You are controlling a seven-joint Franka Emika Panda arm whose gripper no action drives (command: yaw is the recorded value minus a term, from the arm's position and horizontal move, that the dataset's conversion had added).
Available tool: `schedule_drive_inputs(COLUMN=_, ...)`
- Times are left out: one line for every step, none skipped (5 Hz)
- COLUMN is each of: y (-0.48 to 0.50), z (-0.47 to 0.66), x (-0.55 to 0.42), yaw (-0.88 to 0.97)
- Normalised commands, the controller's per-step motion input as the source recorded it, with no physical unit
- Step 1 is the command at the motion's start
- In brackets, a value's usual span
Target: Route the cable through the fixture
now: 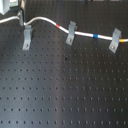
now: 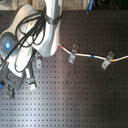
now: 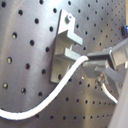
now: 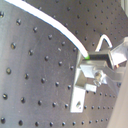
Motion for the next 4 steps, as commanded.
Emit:
schedule_drive_inputs(y=0.036, z=-0.15, x=-0.061, yaw=0.98)
schedule_drive_inputs(y=0.039, z=-0.14, x=-0.055, yaw=0.97)
schedule_drive_inputs(y=0.046, z=-0.14, x=-0.049, yaw=0.97)
schedule_drive_inputs(y=0.085, z=-0.19, x=0.060, yaw=0.87)
